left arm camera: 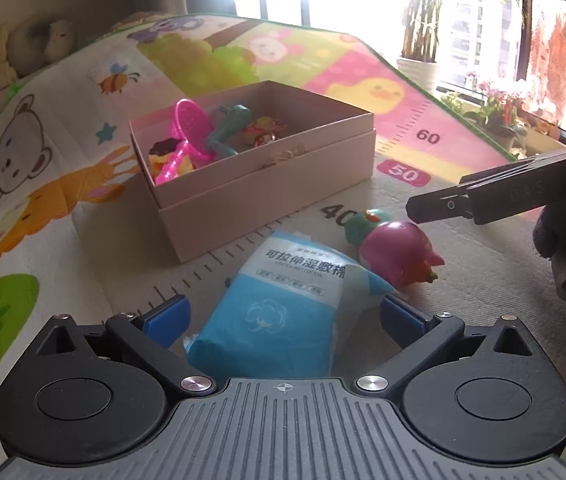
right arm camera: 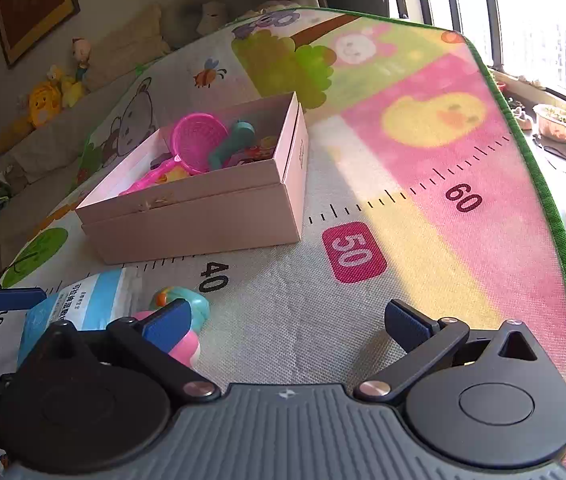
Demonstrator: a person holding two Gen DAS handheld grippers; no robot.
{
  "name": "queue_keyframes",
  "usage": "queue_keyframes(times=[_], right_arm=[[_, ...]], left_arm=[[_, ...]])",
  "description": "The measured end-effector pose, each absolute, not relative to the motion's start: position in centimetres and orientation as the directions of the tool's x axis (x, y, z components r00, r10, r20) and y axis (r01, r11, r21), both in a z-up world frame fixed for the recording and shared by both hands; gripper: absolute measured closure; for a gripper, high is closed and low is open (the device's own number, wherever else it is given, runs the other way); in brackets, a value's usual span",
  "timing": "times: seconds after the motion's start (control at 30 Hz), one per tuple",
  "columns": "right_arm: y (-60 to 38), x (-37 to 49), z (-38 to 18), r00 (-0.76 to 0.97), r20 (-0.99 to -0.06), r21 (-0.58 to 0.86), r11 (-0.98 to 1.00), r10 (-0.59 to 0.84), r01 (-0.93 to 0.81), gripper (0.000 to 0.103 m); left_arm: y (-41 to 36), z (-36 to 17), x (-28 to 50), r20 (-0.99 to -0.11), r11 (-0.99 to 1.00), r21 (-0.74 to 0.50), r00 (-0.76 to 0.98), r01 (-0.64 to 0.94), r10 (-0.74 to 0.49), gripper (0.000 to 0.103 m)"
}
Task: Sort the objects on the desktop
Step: 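Grasp the blue wipes pack with the left tool while the right grasps the pink pig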
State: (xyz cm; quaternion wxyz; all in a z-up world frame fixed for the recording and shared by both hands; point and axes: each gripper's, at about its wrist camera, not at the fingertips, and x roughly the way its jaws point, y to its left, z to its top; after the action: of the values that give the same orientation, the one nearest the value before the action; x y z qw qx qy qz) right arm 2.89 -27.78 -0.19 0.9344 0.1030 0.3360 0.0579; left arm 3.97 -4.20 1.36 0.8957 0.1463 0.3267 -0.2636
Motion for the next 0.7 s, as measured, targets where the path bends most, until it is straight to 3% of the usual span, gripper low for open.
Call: queue_keyframes(times=[0.1,0.13,0.2,0.37,0.43,0.53,0.7], right_arm=[[-27.6,2.1,0.5,0.774,-0.605,0.206,0.976,0.187,-0.074,0.0],[-27.5,1.8,0.8,0.776,-0.601,0.195,0.977,0.19,-0.087,0.0],[-27.3,1.3,1.3,0.778,-0.597,0.17,0.979,0.196,-0.117,0.0],[-25.2,0.8,2.0,0.762,-0.603,0.077,0.968,0.236,-0.239,0.0],[-23.8,0.7,2.1,0.751,-0.611,0.009,0.951,0.25,-0.309,0.0],[-21.7,1.0,2.1,0.711,-0.641,-0.069,0.901,0.289,-0.428,0.003],[-20.3,3.6,1.3,0.662,-0.688,-0.104,0.862,0.297,-0.496,0.011]], left_arm=[[-4.6,1.0,4.0,-0.664,0.828,0.105,0.659,0.55,-0.354,0.003],[-4.6,0.9,3.8,-0.664,0.833,0.113,0.664,0.542,-0.342,0.013],[-4.2,0.6,3.6,-0.675,0.855,0.12,0.673,0.504,-0.302,0.024],[-2.5,0.6,3.0,-0.662,0.941,0.106,0.728,0.323,-0.175,0.024],[-1.7,0.7,3.0,-0.663,0.962,0.09,0.736,0.259,-0.136,0.019],[-0.9,0.8,2.8,-0.673,0.963,0.047,0.721,0.267,-0.167,0.008],[-1.0,0.8,2.5,-0.674,0.95,0.032,0.709,0.311,-0.209,0.007]])
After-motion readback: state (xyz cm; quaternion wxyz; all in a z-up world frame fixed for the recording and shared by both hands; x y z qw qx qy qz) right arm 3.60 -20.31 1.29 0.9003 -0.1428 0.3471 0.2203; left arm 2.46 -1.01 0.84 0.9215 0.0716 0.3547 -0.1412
